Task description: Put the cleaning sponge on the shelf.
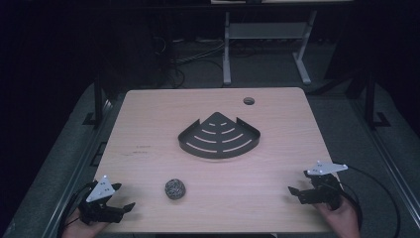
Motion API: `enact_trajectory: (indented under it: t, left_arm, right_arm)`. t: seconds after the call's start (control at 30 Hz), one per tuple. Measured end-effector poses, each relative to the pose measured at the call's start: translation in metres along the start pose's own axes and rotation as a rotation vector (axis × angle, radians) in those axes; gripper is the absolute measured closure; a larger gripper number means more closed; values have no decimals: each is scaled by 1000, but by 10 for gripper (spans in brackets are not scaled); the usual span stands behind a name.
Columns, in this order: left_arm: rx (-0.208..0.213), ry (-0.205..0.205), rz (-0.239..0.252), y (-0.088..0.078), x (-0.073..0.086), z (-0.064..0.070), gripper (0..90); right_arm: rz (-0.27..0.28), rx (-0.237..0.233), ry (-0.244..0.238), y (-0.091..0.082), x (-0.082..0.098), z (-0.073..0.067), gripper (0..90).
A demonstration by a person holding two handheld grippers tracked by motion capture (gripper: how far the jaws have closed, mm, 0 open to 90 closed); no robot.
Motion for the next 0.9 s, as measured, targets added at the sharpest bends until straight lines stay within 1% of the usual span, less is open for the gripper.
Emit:
enact_trajectory:
  t: [0.07, 0.1, 0.17, 0.23, 0.27, 0.4, 0.5, 0.53, 0.57, 0.63, 0.77, 0.8, 0.83, 0.9]
  left_arm:
    - [3, 5, 7, 0, -2, 1, 175]
    - [5, 9, 2, 0, -2, 1, 175]
    - [7, 7, 2, 0, -3, 1, 175]
    - [12, 16, -11, 0, -4, 2, 175]
    - [15, 17, -11, 0, -5, 2, 175]
    - [29, 25, -22, 2, -8, 3, 176]
    - [52, 49, -38, 5, -16, 8, 175]
    - [52, 49, -38, 5, -16, 8, 175]
    - [61, 65, -47, 7, -20, 11, 175]
    - [62, 80, -54, 8, -23, 13, 175]
    - [78, 93, -61, 10, -29, 16, 175]
    - [80, 95, -62, 11, -30, 17, 175]
    - [80, 95, -62, 11, -30, 17, 175]
    - [91, 108, -77, 11, -35, 19, 175]
  right_arm:
    - [-3, 0, -10, 0, 0, 0, 158]
    - [-1, -2, -12, 1, 0, 0, 157]
    - [-2, -9, -11, 1, 0, 0, 156]
    - [-4, -11, -13, 1, -1, -1, 154]
    - [0, -7, -24, 1, -2, 0, 154]
    - [3, -8, -26, 1, -5, 0, 154]
    - [-6, -6, -33, 2, -6, -1, 154]
    - [-6, -6, -33, 2, -6, -1, 154]
    - [-9, -13, -37, 3, -6, -2, 154]
    - [-11, -14, -37, 3, -6, -3, 154]
    - [-10, -13, -45, 3, -8, -1, 154]
    - [-8, -16, -39, 2, -9, -2, 153]
    - [-3, -11, -50, 2, -10, -2, 154]
    - [-5, -14, -47, 2, -10, -4, 154]
Point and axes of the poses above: each handheld gripper's, and its own axes: y roughly forward along the jaws, x roughly out of its underside, z roughly to its right, the point moved 4 cm from there along y, roughly forward along the jaws, and after that the axes turned 3 degrees about -y, right-handed, at the moved point
